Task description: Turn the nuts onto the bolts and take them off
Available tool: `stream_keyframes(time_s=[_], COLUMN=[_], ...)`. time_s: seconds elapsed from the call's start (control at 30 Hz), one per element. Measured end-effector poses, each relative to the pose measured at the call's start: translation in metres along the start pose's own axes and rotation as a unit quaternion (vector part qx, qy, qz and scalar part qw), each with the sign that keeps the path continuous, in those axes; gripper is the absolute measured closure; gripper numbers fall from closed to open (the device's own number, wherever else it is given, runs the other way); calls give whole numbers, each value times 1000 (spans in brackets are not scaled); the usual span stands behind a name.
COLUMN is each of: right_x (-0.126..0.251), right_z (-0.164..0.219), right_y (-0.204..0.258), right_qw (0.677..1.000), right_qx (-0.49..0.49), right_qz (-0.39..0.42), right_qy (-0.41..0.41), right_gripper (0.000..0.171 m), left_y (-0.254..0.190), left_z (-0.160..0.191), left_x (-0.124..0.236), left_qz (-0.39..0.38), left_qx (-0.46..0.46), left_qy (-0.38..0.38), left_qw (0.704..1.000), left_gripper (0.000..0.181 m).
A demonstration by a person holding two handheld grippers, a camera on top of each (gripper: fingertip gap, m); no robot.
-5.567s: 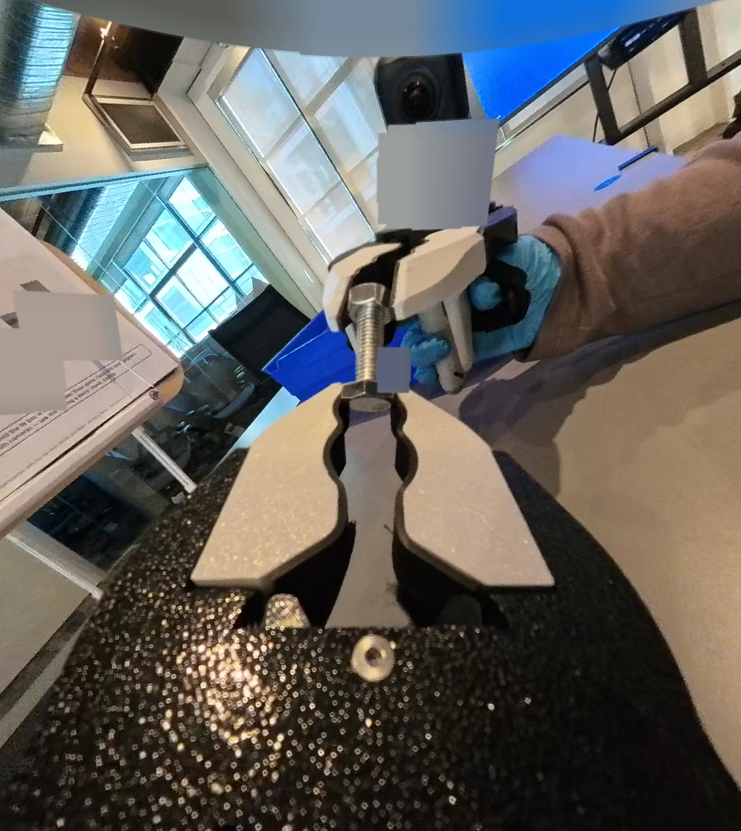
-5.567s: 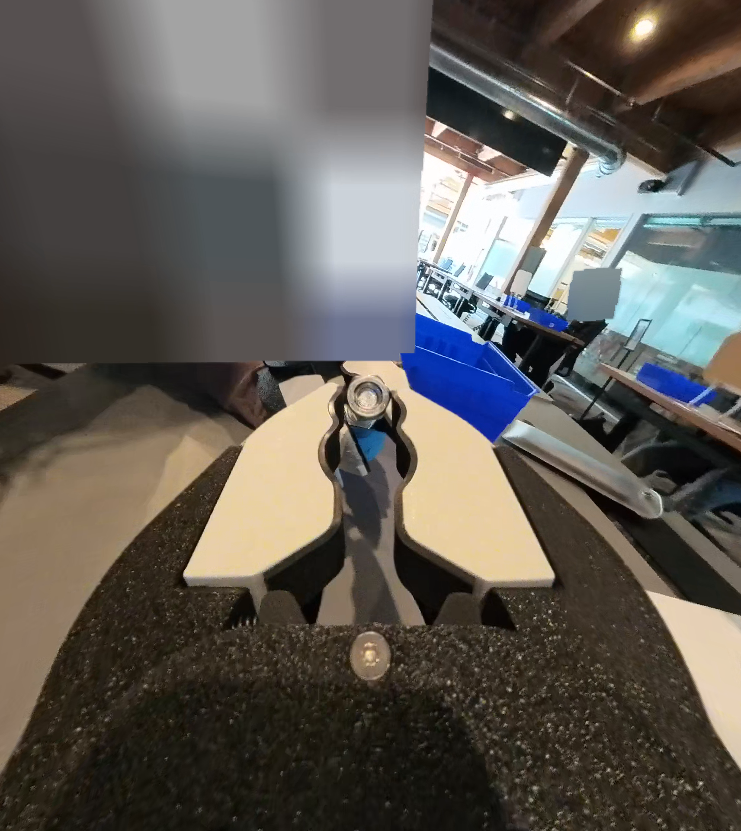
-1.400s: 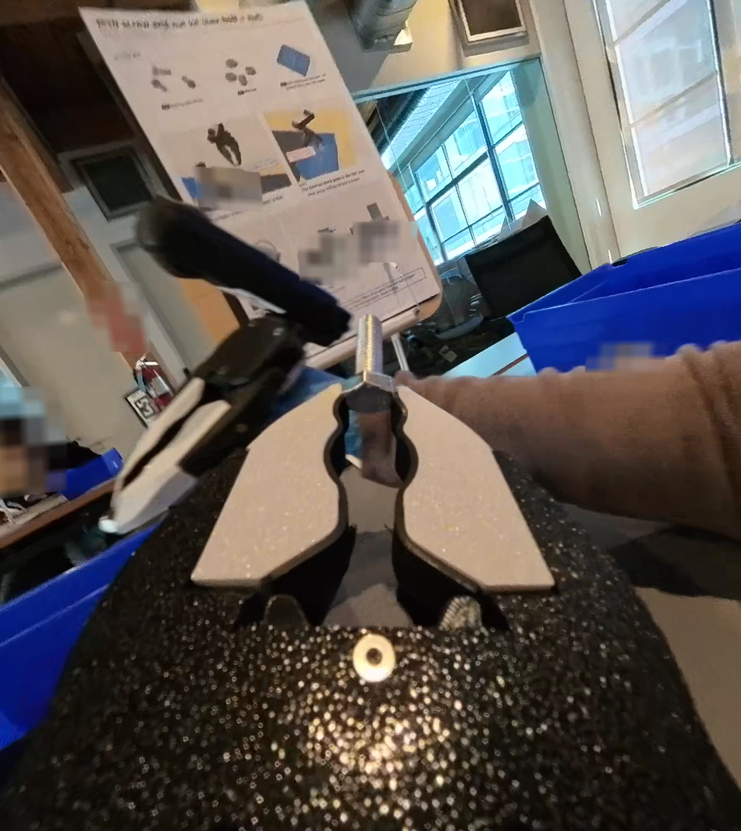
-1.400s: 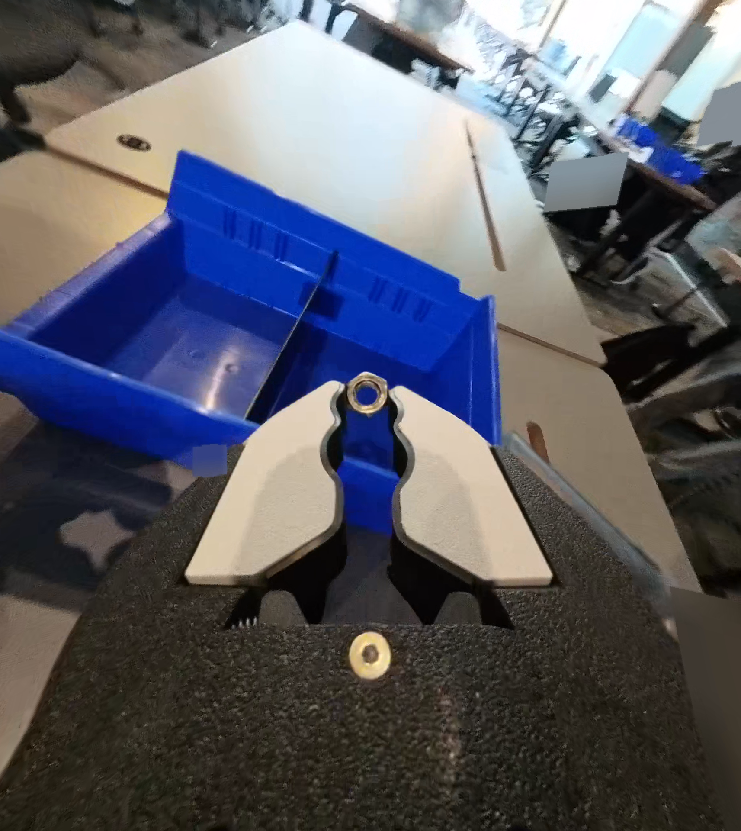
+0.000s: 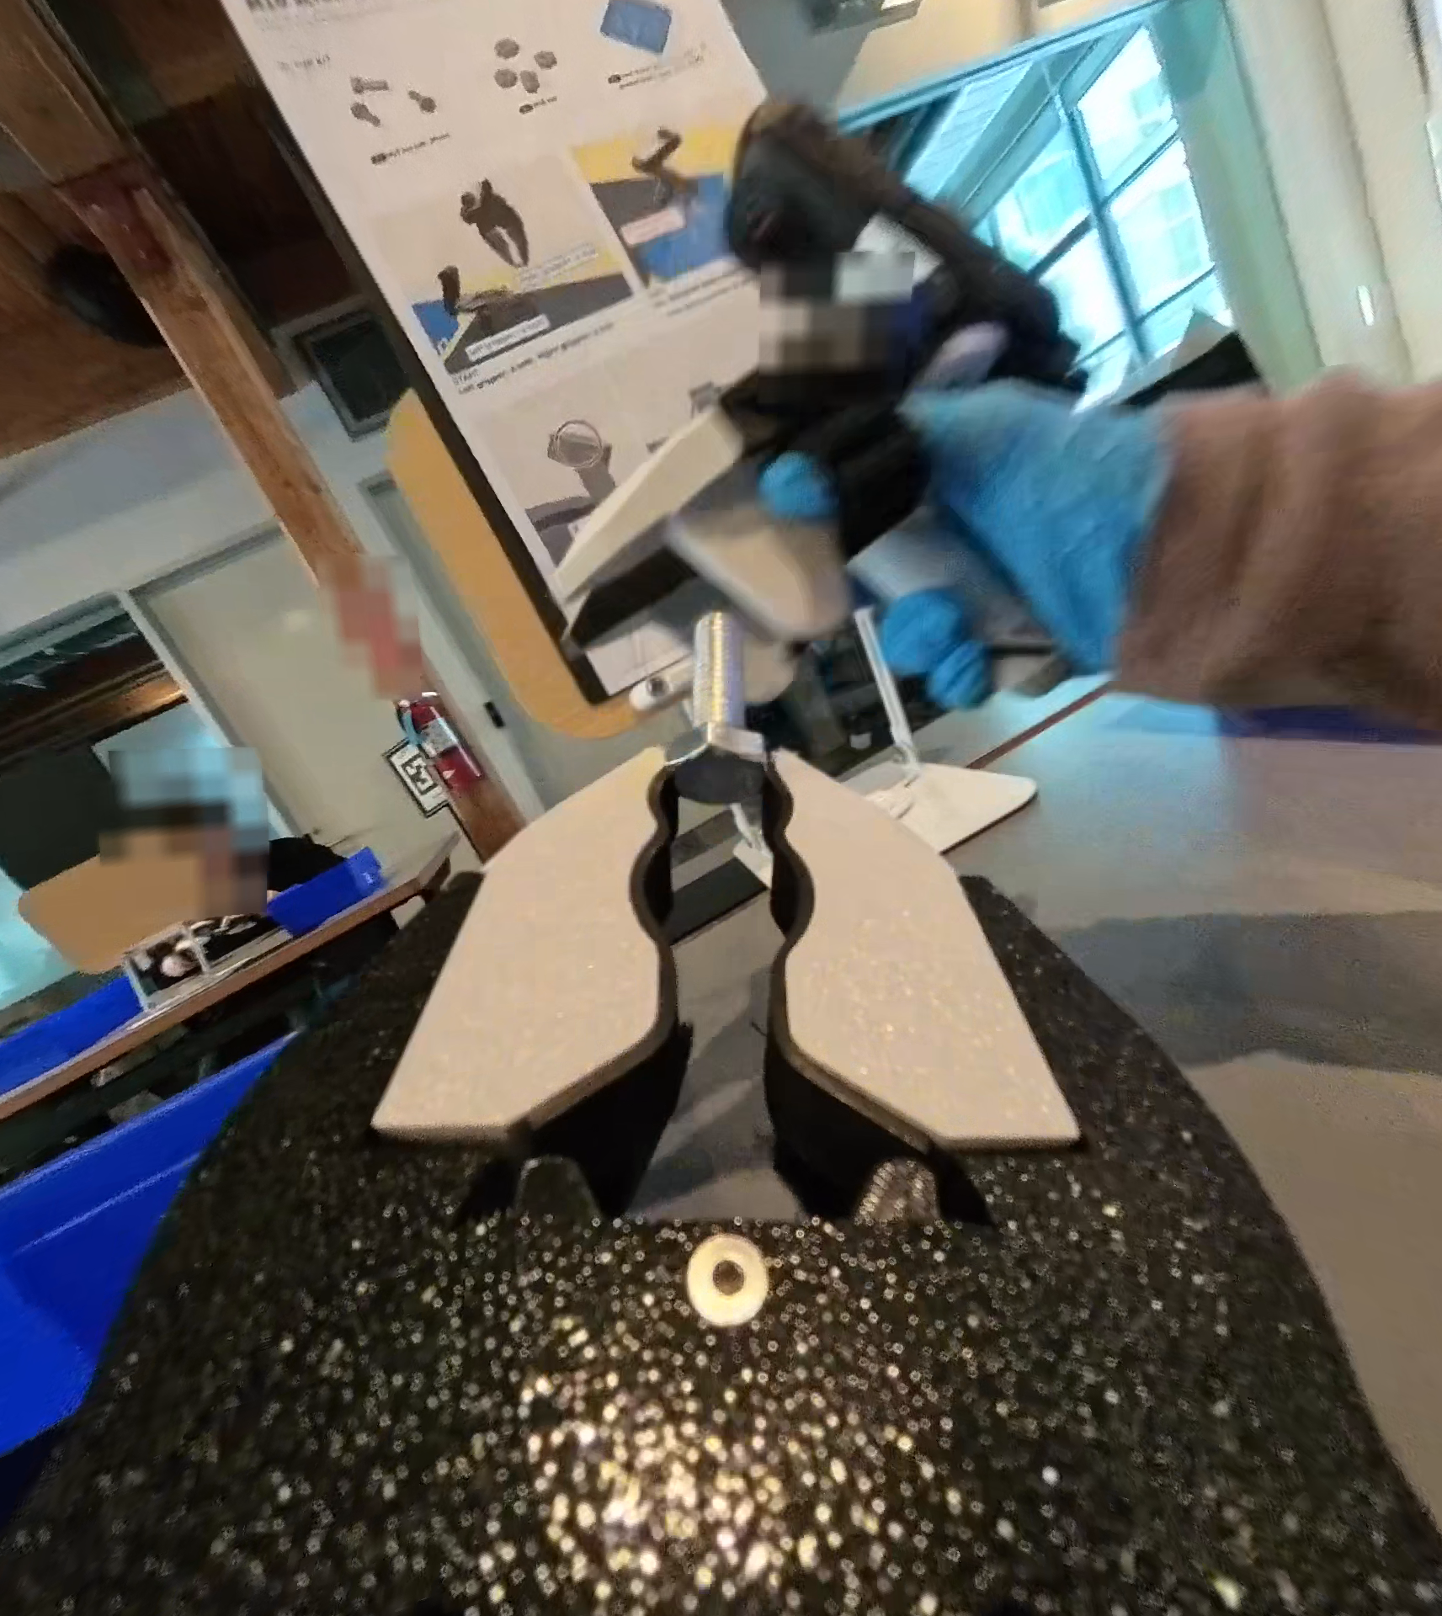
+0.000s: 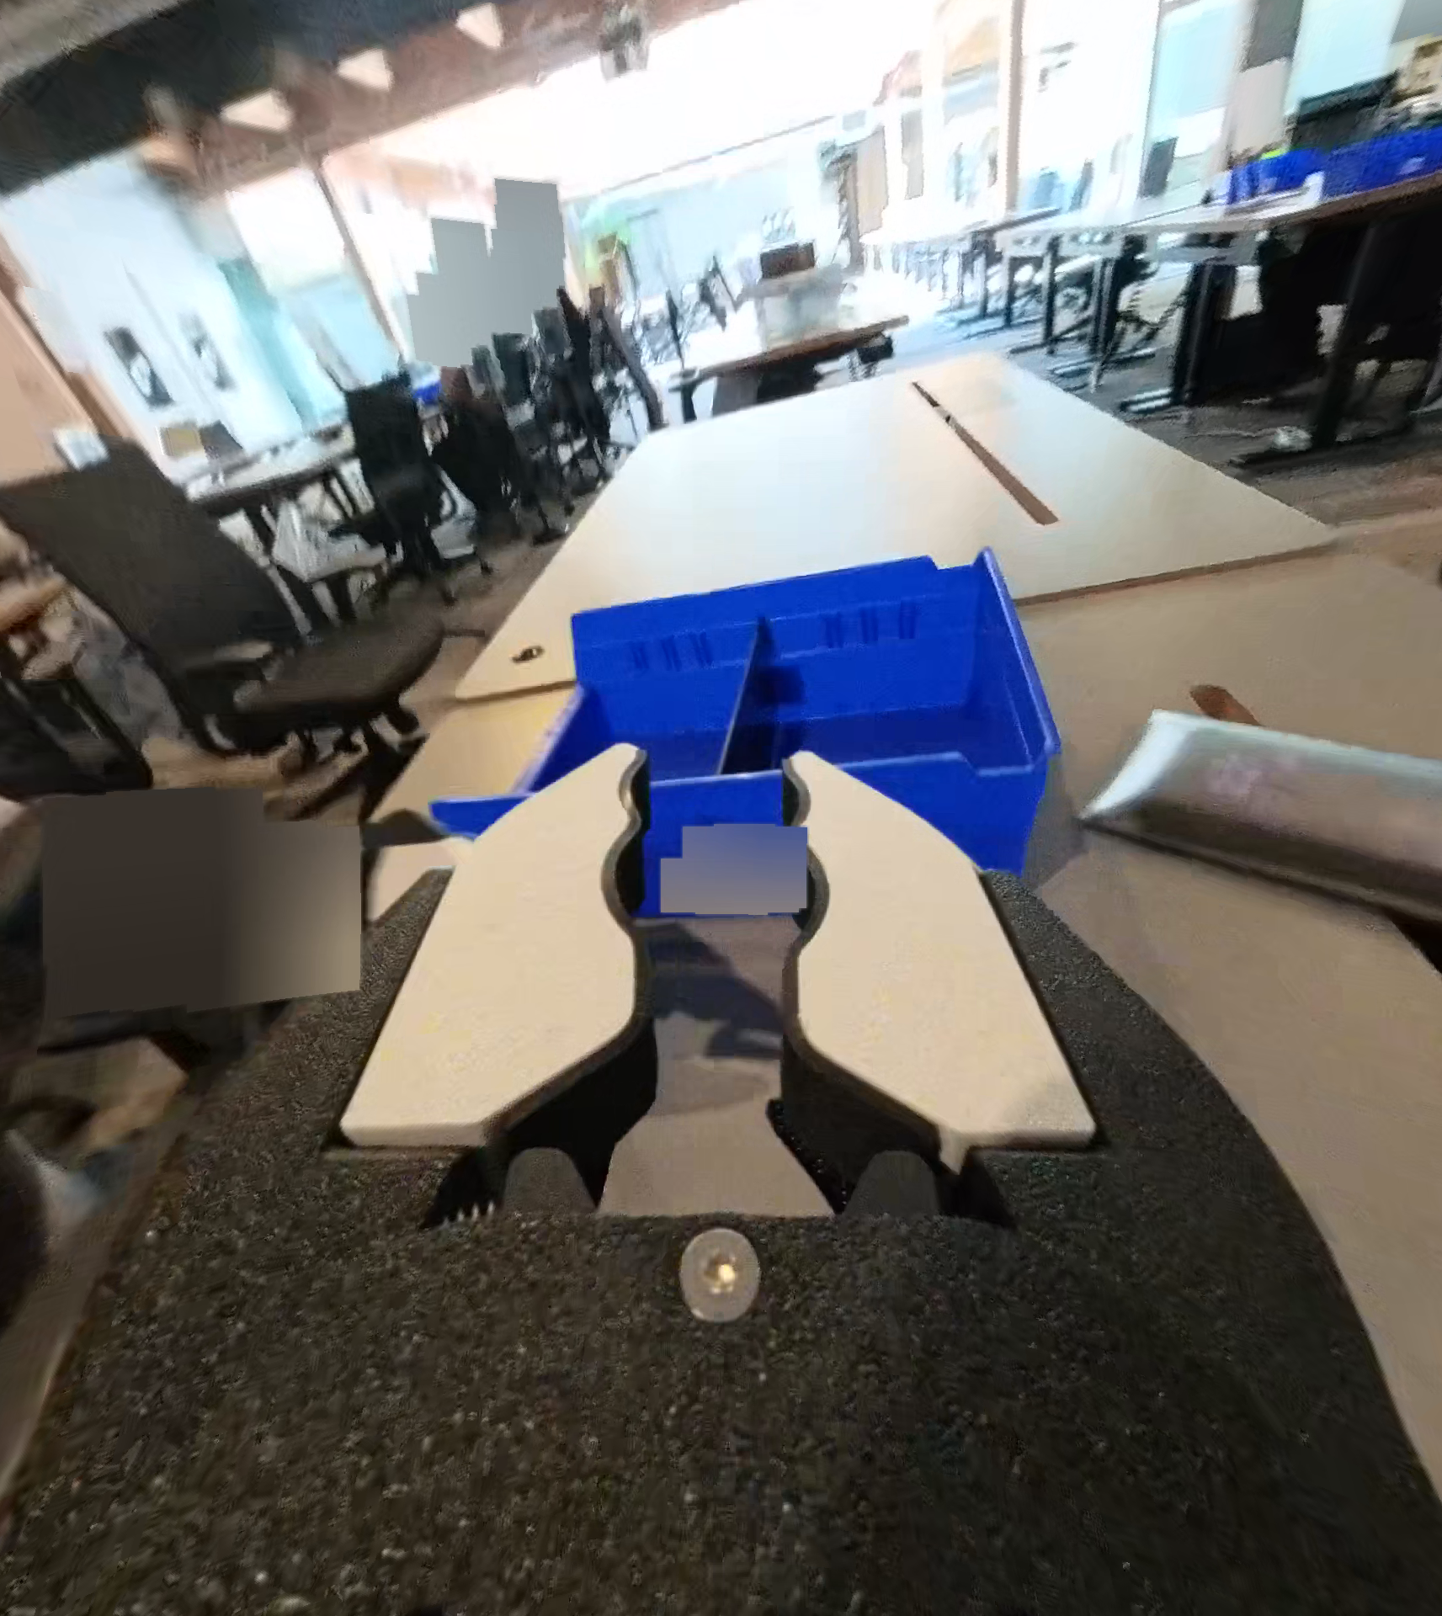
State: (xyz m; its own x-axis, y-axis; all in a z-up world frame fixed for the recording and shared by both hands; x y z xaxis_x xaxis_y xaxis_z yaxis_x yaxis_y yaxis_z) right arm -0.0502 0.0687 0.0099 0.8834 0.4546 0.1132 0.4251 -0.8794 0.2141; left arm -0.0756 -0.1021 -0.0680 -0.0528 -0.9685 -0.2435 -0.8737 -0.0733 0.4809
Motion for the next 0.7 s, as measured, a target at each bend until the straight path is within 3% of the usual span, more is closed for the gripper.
stream_keyframes(time_s=[0.03, 0.23, 0.4, 0.5, 0.63, 0.7], right_x=[14, 49, 49, 44, 40, 41], right_z=[1, 6, 14, 14, 20, 19], right_y=[5, 28, 28, 29, 23, 24], right_qw=[1000, 997, 992, 994, 988, 992], right_qx=[-12, -27, -18, -27, -12, -28], right_qz=[14, 71, 69, 41, 87, 60], right_qy=[-5, 30, 104, 98, 125, 110], right_gripper=[141, 136, 136, 135, 135, 137], left_y=[-1, -11, -17, -15, -13, -12], left_z=[3, 12, 11, 11, 13, 13], left_x=[-6, -36, -39, -39, -39, -39], left_qz=[-3, 0, 29, 33, 34, 31], left_qx=[5, 39, 41, 53, 67, 71], left_qy=[2, -2, -20, -23, -27, -29], left_qw=[1000, 999, 999, 998, 997, 997], left_gripper=[164, 164, 164, 164, 164, 164])
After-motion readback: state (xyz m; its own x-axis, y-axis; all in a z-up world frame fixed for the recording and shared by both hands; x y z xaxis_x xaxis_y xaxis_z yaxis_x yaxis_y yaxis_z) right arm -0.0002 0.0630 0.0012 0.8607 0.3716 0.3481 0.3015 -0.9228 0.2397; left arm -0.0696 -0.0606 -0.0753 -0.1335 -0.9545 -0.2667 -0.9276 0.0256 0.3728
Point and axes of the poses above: each gripper's, where its closed fingertips meet, x back along the fingers, z out of its underside, y = z × x across the jaws, the point moved 9 cm from there along x, back along the fingers, and after that the axes turned 7 degrees about z, right-handed, at the moved point
